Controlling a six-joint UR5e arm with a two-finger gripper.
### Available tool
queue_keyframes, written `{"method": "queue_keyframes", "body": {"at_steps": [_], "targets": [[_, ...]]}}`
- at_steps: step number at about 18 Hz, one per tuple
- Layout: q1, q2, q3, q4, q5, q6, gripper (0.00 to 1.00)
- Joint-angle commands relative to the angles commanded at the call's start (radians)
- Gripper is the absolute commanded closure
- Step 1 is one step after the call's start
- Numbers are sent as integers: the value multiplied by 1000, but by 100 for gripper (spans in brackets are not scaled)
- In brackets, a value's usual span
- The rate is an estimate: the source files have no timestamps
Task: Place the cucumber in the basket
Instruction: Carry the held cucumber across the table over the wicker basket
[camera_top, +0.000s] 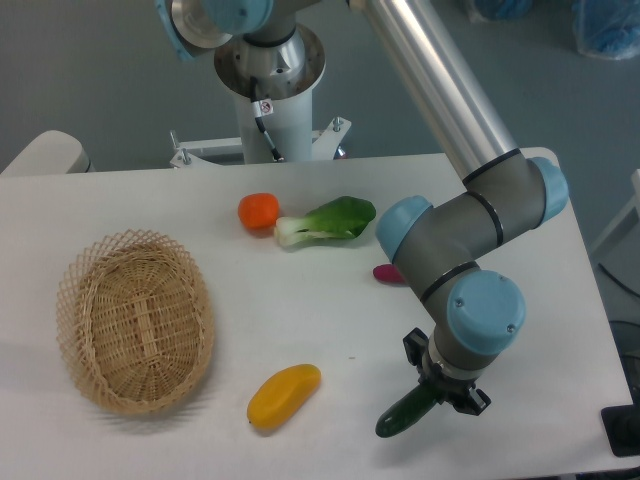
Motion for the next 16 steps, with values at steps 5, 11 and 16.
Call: {"method": "queue_keyframes", "body": {"at_steps": [5,11,16], "targets": [[-31,28,-37,-6,-5,-90,89],[-115,144,-172,-6,-29,-173,89],[-173,215,-245,-11,-31,-222,88]]}}
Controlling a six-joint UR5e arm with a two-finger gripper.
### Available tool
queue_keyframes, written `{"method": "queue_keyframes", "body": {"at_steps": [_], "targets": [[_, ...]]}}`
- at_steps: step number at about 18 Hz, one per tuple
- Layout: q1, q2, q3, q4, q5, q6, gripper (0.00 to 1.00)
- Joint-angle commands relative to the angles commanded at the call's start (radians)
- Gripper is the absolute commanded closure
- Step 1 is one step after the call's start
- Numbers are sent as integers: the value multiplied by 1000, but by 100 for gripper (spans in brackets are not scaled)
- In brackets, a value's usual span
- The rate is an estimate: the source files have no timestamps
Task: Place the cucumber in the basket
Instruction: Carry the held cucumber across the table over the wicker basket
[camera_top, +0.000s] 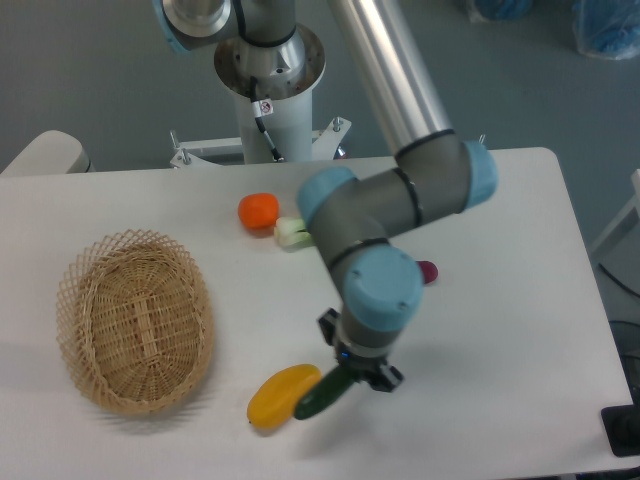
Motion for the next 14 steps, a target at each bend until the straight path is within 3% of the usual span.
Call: {"method": "queue_keyframes", "body": {"at_steps": [8,14], "targets": [[-118,137,-144,3,-66,-28,86],[-245,144,-204,24,-63,-159,85]]}}
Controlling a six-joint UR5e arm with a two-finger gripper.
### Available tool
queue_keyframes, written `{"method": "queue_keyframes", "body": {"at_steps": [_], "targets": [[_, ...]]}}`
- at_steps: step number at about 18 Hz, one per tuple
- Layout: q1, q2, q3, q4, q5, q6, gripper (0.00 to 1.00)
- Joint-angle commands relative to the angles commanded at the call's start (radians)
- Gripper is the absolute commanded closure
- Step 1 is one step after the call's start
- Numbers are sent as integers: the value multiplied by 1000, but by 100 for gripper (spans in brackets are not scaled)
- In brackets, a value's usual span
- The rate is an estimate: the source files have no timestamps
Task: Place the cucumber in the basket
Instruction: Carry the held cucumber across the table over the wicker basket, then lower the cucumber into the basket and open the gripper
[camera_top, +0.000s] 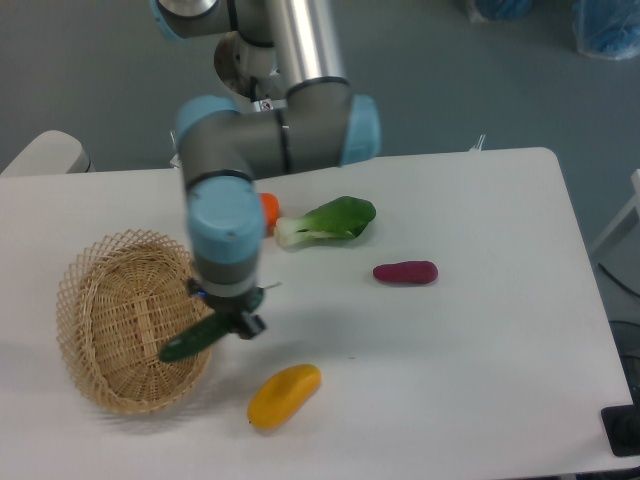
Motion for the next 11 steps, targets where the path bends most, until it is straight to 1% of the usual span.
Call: {"method": "queue_keyframes", "body": {"at_steps": [2,7,9,11], "targets": [[-29,-6,-15,5,3,-23,85],[-52,-17,-72,84,6,-156,84],[-54,-26,-75,94,9,-210,83],[-65,-32,-74,92,11,-215,80]]}}
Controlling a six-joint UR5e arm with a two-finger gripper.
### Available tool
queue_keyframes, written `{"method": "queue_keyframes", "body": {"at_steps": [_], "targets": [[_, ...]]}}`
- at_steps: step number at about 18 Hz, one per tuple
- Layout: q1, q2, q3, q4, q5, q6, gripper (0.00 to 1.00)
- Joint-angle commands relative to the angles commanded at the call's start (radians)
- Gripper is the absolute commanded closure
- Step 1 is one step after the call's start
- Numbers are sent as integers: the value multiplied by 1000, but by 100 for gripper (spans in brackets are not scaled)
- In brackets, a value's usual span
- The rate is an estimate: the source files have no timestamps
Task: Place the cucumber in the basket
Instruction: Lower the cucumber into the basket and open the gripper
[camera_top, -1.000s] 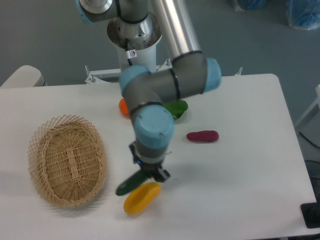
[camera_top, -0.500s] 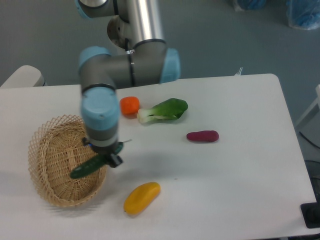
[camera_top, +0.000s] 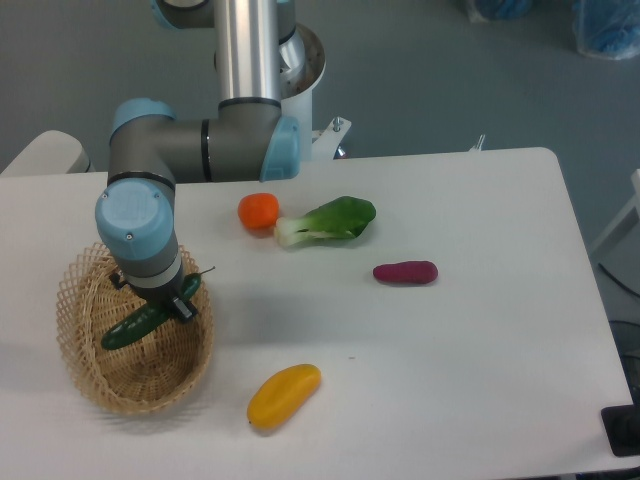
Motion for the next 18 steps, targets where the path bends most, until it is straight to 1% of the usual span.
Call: {"method": "queue_keyframes", "body": {"at_steps": [2,4,5,6,7,8,13,15,18], "targets": [[0,-6,-2,-2,0,2,73],[-2,-8,0,-3,-2,2,61],[-3,-11,2,-2,-2,2,52],[-3,-12,5,-3,-2,0,38],[-3,-14,6,0,-3,0,4],[-3,-12,6,11,0,-3,0],[1,-3,23,14,-2,0,0],[24,-6,61,11,0,5,0],[86,-14,113,-2,-3,20,0]]}}
